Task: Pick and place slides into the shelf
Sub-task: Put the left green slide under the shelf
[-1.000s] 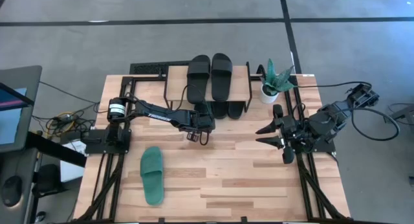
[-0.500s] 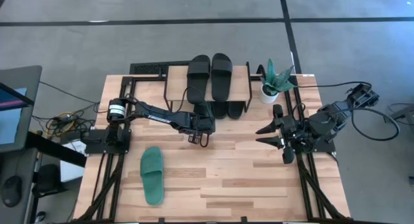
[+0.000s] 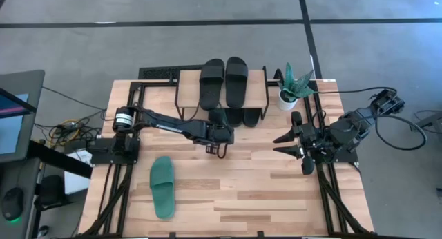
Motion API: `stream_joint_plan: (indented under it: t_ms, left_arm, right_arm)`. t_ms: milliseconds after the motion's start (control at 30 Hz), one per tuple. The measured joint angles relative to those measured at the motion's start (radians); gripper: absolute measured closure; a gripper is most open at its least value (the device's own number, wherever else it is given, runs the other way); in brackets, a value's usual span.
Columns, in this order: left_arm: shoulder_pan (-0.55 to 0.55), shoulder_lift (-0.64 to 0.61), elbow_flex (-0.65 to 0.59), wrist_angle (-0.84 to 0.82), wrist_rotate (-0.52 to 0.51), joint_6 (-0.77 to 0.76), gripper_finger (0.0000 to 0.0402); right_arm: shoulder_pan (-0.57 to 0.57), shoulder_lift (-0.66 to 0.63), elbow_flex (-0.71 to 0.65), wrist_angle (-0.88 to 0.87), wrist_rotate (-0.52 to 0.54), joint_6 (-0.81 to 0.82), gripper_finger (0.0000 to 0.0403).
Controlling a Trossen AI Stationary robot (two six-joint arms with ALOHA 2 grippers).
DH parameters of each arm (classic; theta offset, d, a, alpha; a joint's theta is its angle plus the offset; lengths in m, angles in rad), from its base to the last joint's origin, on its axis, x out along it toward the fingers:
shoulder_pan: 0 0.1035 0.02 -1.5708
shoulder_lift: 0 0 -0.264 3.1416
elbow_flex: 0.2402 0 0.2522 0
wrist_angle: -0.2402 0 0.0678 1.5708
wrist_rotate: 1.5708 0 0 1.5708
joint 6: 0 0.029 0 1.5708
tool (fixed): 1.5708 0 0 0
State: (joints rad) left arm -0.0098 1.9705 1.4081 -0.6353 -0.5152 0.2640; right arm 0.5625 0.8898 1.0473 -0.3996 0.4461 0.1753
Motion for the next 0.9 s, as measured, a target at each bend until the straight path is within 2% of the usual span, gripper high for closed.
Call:
stream_joint_plan:
  t_ms: [200,433,700,900]
  left_arm:
    - [-0.011,0.000,0.152,-0.199,0.024,-0.122,0.0227]
    - [-0.071,-0.002,0.319,-0.560,0.140,-0.399,0.0227]
    - [-0.228,-0.002,0.389,-0.875,0.190,-0.690,0.0227]
    - [-0.390,-0.002,0.396,-0.935,0.193,-0.925,0.0227]
  right_arm:
    - [0.000,0.000,0.000,0.000,-0.001,0.000,0.0305]
    - [0.010,0.000,0.000,-0.012,-0.003,0.000,0.0305]
    - [0.020,0.000,0.000,-0.047,-0.003,0.000,0.0305]
    - [0.020,0.000,-0.007,-0.058,-0.003,0.000,0.0305]
